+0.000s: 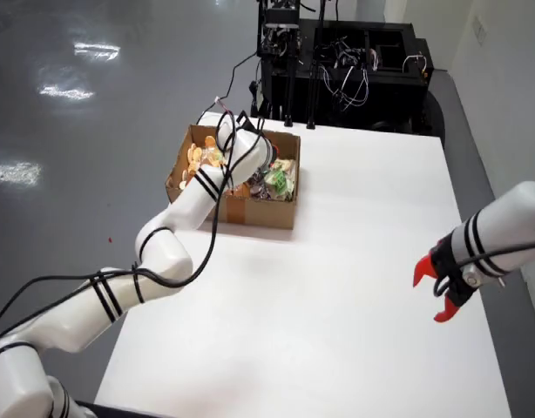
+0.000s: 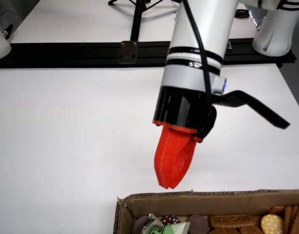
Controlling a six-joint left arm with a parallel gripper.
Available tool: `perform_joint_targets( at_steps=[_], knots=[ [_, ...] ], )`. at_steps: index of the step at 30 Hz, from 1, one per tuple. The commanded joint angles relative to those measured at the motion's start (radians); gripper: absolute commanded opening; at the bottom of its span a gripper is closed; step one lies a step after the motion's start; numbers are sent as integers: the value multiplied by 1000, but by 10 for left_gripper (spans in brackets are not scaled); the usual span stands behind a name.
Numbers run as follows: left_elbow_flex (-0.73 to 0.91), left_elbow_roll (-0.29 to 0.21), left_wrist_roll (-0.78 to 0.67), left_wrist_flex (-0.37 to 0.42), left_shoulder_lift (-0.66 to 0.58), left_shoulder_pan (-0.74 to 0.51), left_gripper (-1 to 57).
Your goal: Grasp a snack and put it in the bin.
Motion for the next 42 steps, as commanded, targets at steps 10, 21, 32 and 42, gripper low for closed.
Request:
perform_joint_targets(
  at_steps=[10, 21, 32, 42],
  knots=[
    [102, -6, 4, 60, -100, -116, 18],
    [397, -2, -7, 68, -295, -233, -3],
    [688, -1, -75, 80, -459, -362, -5],
    [1119, -9, -228, -32, -713, -448, -4]
  ],
)
